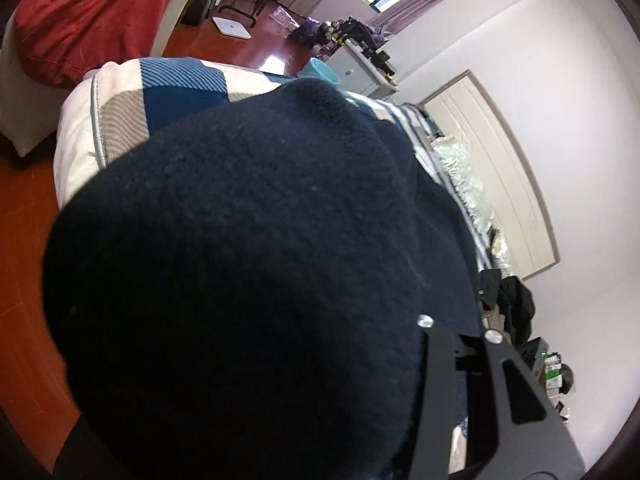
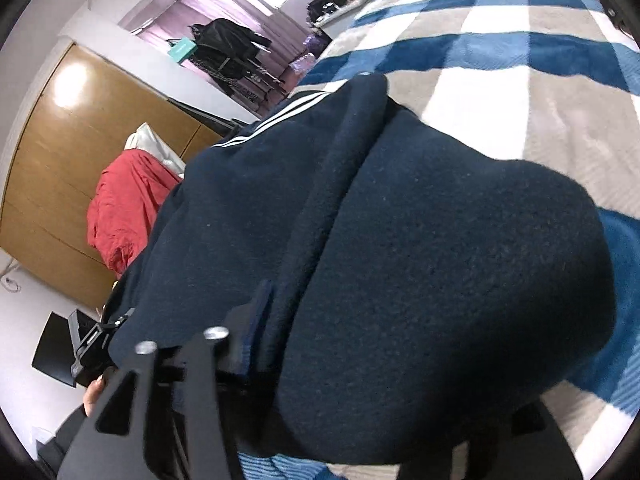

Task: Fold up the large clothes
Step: 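Lift the navy bundle with both tools and carry it toward the bed edge, then lower the bundle onto the bed and open both tools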

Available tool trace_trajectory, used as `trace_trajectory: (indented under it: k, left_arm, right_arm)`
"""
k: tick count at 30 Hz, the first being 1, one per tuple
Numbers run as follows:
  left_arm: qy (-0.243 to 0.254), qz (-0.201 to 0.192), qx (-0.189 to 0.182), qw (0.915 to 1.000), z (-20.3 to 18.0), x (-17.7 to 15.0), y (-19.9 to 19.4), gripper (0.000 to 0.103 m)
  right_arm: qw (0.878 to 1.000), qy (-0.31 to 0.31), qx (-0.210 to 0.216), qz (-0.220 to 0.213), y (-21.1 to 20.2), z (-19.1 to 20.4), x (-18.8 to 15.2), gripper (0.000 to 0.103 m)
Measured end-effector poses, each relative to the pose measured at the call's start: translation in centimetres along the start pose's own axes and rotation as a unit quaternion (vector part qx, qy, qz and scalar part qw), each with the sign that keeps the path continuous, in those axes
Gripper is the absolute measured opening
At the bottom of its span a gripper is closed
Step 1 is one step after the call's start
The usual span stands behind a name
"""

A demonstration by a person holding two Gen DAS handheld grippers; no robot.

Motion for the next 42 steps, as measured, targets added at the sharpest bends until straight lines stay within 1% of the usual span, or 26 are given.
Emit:
trace_trajectory:
  k: [1,2,3,5,7,9,11,12,14,16,17,19,20,21,22,23,24,25,28,30,32,33,34,36,39,42]
  left_arm:
    - [-0.001,-0.001,0.004,1.0000,0.2,0.0,0.0,0.068]
    - [-0.002,-0.004,0.011,0.9999,0.3,0.1,-0.2,0.081]
    - [-0.002,-0.007,0.015,0.9999,0.4,0.3,-0.1,0.086]
    - [-0.009,-0.017,0.033,0.9993,0.2,0.5,0.0,0.089]
    - [-0.013,-0.033,0.046,0.9983,-0.1,-0.4,-2.2,0.091]
    - [0.001,-0.073,0.061,0.9955,-1.1,-1.0,-5.4,0.093]
    - [0.023,-0.093,0.057,0.9938,-2.9,-1.9,-7.6,0.094]
    - [0.036,-0.102,0.047,0.9930,-4.0,-2.3,-8.3,0.094]
    - [0.064,-0.108,0.017,0.9919,-6.5,-2.9,-9.4,0.096]
    - [0.102,-0.098,-0.023,0.9896,-9.5,-3.1,-8.7,0.096]
    - [0.128,-0.092,-0.042,0.9865,-11.1,-3.3,-7.8,0.096]
    - [0.176,-0.082,-0.071,0.9785,-13.7,-3.6,-6.0,0.096]
    - [0.198,-0.069,-0.085,0.9742,-14.8,-4.2,-4.8,0.096]
    - [0.211,-0.047,-0.090,0.9723,-15.2,-4.9,-3.1,0.096]
    - [0.209,-0.027,-0.089,0.9734,-14.9,-5.3,-1.6,0.096]
    - [0.191,0.004,-0.085,0.9779,-13.8,-5.9,0.5,0.096]
    - [0.172,0.023,-0.075,0.9820,-12.5,-6.3,2.2,0.096]
    - [0.158,0.029,-0.074,0.9843,-11.8,-6.5,2.8,0.096]
    - [0.097,0.034,-0.092,0.9905,-9.8,-6.5,3.7,0.096]
    - [0.081,0.036,-0.096,0.9914,-9.6,-6.3,3.3,0.096]
    - [0.096,0.025,-0.069,0.9927,-10.0,-6.4,2.1,0.096]
    - [0.112,0.014,-0.046,0.9925,-10.5,-6.6,1.1,0.096]
    - [0.130,0.006,-0.035,0.9908,-11.3,-7.0,-0.1,0.096]
    - [0.164,-0.007,-0.028,0.9861,-12.8,-8.0,-2.3,0.096]
    - [0.219,-0.025,-0.014,0.9752,-15.1,-10.0,-6.0,0.096]
    - [0.296,-0.053,0.047,0.9526,-16.8,-12.3,-9.5,0.096]
  right_arm:
    - [1.000,0.007,0.001,0.004,0.3,-0.5,0.2,0.069]
    - [1.000,0.015,0.005,0.008,-1.1,-2.0,-0.4,0.077]
    - [1.000,0.018,0.009,0.008,-2.1,-1.8,-0.6,0.090]
    - [1.000,0.013,0.016,0.003,-3.3,-1.8,-0.7,0.091]
    - [1.000,-0.006,0.019,-0.013,-5.8,-1.1,-1.2,0.093]
    - [0.998,-0.024,0.029,-0.041,-7.9,-0.1,-1.7,0.095]
    - [0.995,-0.033,0.055,-0.070,-9.5,0.9,-2.1,0.098]
    - [0.992,-0.039,0.083,-0.090,-10.5,1.9,-2.5,0.098]
    - [0.987,-0.053,0.115,-0.097,-10.6,3.6,-3.1,0.098]
    - [0.990,-0.053,0.115,-0.061,-8.9,4.4,-4.1,0.098]
    - [0.992,-0.044,0.108,-0.039,-7.9,4.5,-4.7,0.098]
    - [0.993,-0.034,0.109,-0.025,-7.3,4.7,-5.5,0.098]
    - [0.993,-0.031,0.108,-0.022,-7.4,4.7,-5.9,0.098]
    - [0.994,-0.029,0.108,-0.019,-7.6,4.7,-6.2,0.098]
    - [0.993,-0.025,0.110,-0.018,-8.1,4.7,-6.5,0.098]
    - [0.994,-0.020,0.109,-0.017,-8.8,4.6,-6.8,0.098]
    - [0.994,-0.018,0.104,-0.016,-9.5,4.4,-7.0,0.098]
    - [0.995,-0.017,0.100,-0.016,-9.9,4.2,-7.0,0.098]
    - [0.996,-0.027,0.086,-0.013,-11.6,3.8,-7.5,0.098]
    - [0.997,-0.049,0.064,-0.022,-12.8,4.0,-7.7,0.098]
    - [0.996,-0.070,0.055,-0.031,-14.0,4.7,-7.9,0.098]
    - [0.994,-0.088,0.055,-0.037,-14.6,5.7,-8.0,0.098]
    - [0.993,-0.099,0.054,-0.041,-15.0,6.2,-8.2,0.098]
    - [0.989,-0.132,0.050,-0.054,-15.8,8.1,-8.8,0.098]
    - [0.980,-0.185,0.040,-0.059,-16.3,10.4,-10.3,0.098]
    - [0.977,-0.208,0.029,-0.046,-15.9,11.7,-11.4,0.098]
Point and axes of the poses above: each gripper's, at about its wrist camera, not at the fingertips, and y roughly the way its jaws point, z to its left, x to its top, the point moved 7 cm from there along y, roughly the way its jaws point, and after that the axes turned 9 degrees about -z, right-handed, at the moved point
